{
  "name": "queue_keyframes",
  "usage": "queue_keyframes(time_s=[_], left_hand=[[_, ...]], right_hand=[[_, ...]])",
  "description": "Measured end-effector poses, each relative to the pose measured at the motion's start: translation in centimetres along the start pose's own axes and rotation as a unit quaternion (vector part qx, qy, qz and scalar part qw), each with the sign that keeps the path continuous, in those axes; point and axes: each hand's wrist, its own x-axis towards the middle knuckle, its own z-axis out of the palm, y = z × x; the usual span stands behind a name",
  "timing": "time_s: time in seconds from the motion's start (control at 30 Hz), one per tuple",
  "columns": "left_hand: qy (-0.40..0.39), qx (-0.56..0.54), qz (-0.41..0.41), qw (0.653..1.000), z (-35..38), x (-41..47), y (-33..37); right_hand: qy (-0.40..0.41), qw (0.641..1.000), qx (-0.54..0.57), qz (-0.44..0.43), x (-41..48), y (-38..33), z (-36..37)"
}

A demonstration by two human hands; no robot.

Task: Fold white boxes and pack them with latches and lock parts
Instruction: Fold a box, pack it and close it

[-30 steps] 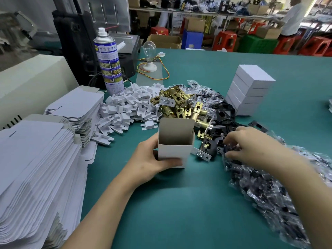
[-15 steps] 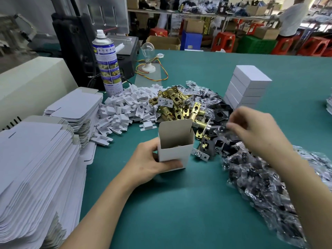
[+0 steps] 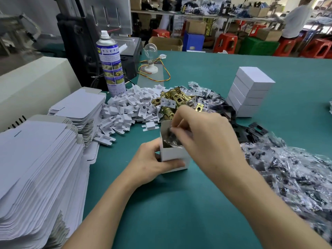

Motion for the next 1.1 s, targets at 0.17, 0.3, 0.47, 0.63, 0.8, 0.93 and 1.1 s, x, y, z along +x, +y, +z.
queue_keyframes(time_s=[0.17, 0.3, 0.47, 0.63, 0.8, 0.93, 1.1], left_hand=[[-0.006, 0.004, 0.019, 1.0, 0.0, -0.1, 0.6], [-0.005, 0.008, 0.013, 1.0, 0.0, -0.1, 0.3], [-0.009, 0.01, 0.005, 1.0, -0.1, 0.1, 0.0], [-0.009, 0.008, 0.005, 1.0, -0.3, 0.1, -0.1], [-0.003, 0.016, 0.006, 1.0, -0.2, 0.1, -0.1], [-0.005, 0.026, -0.003, 1.0, -0.2, 0.0, 0.0], [0.008, 0.041, 0.007, 0.999, -0.4, 0.1, 0.0]], right_hand=[[-0.064, 0.994, 0.072, 0.044, -0.5, -0.4, 0.8], [-0.158, 0.985, 0.056, 0.033, -0.5, -0.4, -0.1], [-0.262, 0.964, -0.038, 0.014, -0.2, -1.0, 0.2], [-0.154, 0.988, 0.006, -0.001, -0.5, -0.5, -0.6], [-0.186, 0.982, 0.025, 0.006, -1.2, 0.4, -0.3], [-0.217, 0.965, -0.138, -0.052, -1.3, 0.4, 0.6], [-0.177, 0.975, -0.13, -0.034, -1.0, 1.7, 0.7]])
